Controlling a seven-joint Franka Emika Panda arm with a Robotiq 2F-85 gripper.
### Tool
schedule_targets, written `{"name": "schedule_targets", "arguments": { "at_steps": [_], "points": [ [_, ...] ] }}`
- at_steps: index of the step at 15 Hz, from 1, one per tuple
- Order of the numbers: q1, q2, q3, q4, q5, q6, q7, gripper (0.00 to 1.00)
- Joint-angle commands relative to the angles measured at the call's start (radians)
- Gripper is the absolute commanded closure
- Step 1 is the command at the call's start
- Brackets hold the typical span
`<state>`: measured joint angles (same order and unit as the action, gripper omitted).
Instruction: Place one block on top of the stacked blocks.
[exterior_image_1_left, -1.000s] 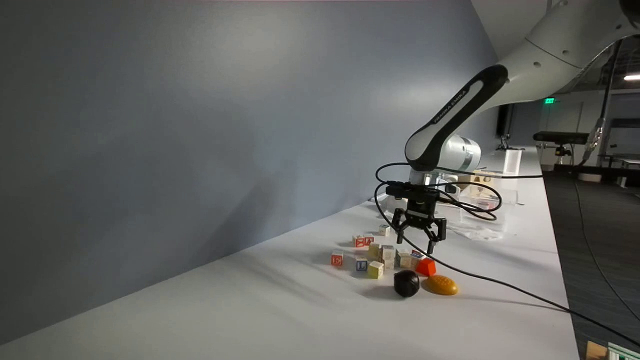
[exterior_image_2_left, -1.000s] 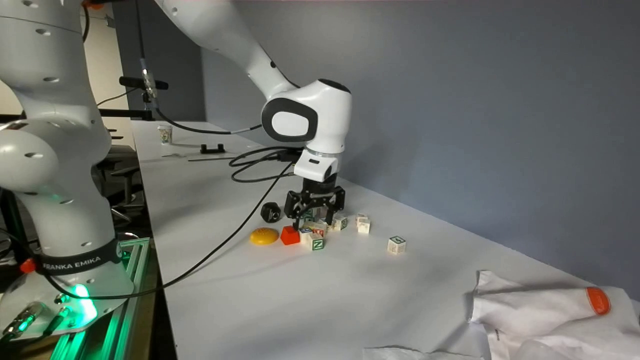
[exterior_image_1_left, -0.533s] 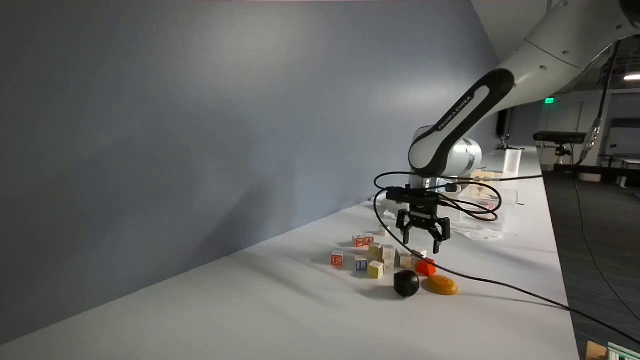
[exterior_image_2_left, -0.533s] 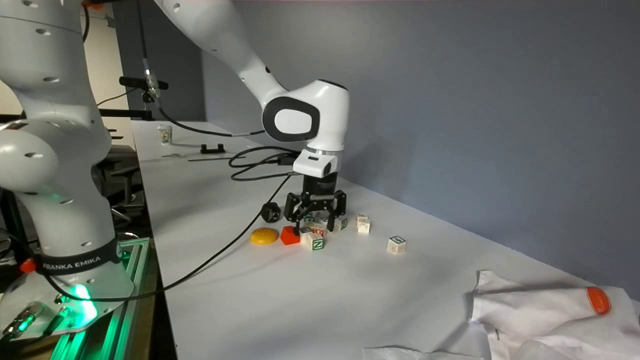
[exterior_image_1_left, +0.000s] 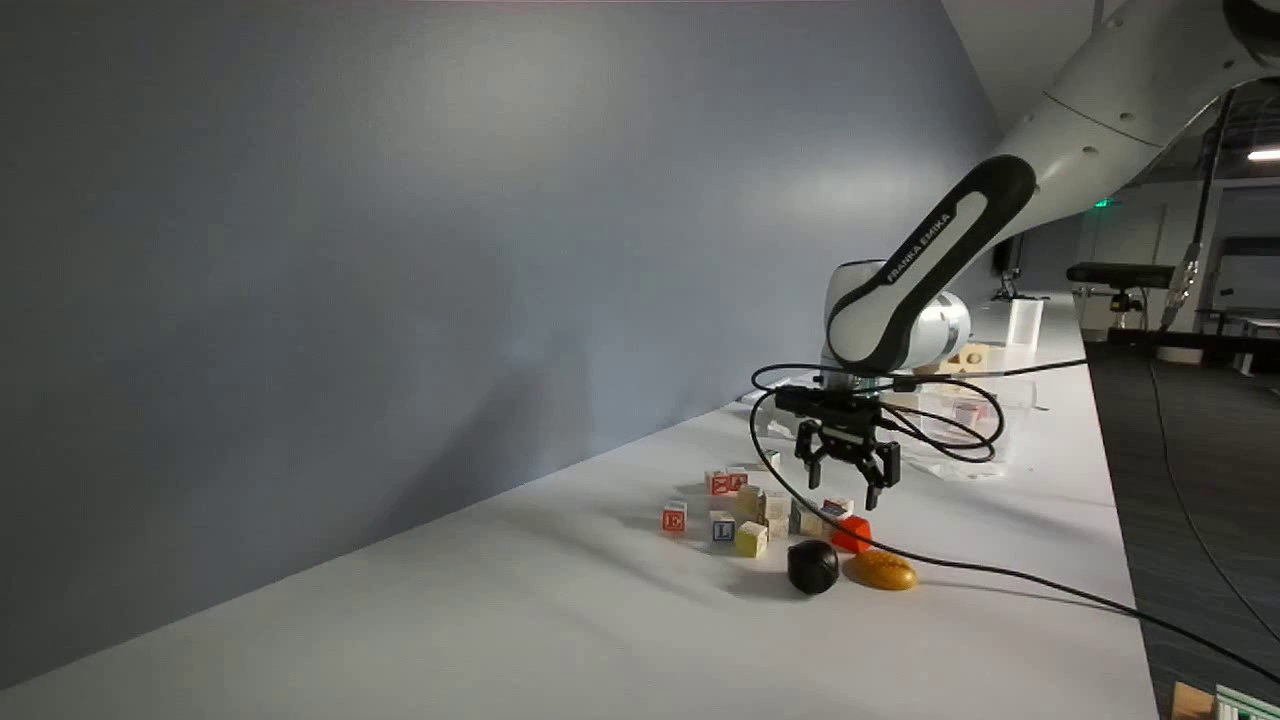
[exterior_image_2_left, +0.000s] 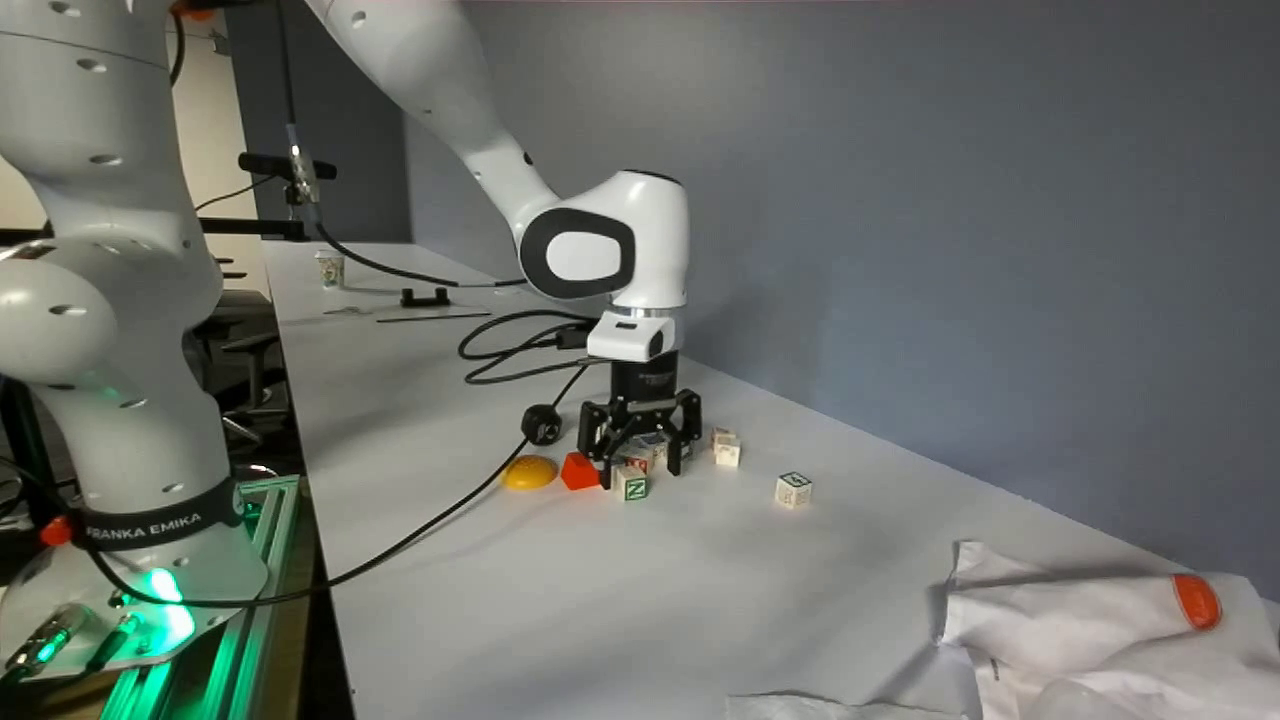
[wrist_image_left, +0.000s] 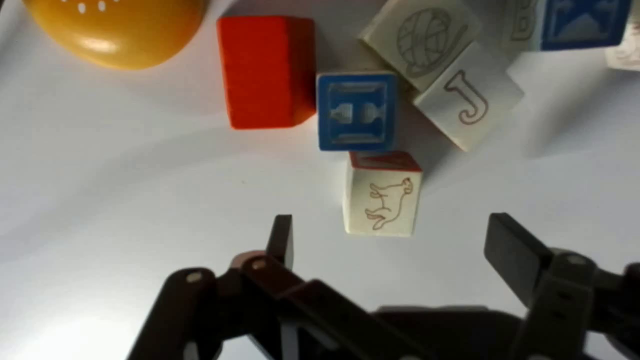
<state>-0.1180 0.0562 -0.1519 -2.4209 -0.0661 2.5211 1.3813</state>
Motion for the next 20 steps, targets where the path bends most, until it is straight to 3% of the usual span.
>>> {"name": "schedule_targets", "arguments": {
  "at_steps": [1,3,8,9,10,12,13,17,20],
  "points": [
    [0.005,0.016,-0.004,-0.015,-0.028,0.062,0.024,0.16],
    [0.010,0.023,-0.002,-0.014,-0.017,0.074,0.018,0.16],
    [0.021,0.021,0.003,-0.017,-0.003,0.087,0.011,0.26],
    [0.023,0.020,0.006,-0.017,0.008,0.087,0.004,0.35],
    [0.025,0.018,0.008,-0.019,0.014,0.089,0.002,0.27],
    [0.029,0.013,0.018,-0.022,0.038,0.089,-0.013,0.39],
    [0.032,0.011,0.023,-0.024,0.048,0.088,-0.021,0.59],
    [0.045,-0.040,0.018,-0.048,-0.006,0.067,0.053,0.89],
    [0.053,-0.129,0.023,-0.060,-0.134,0.003,0.143,0.87]
  ]
}}
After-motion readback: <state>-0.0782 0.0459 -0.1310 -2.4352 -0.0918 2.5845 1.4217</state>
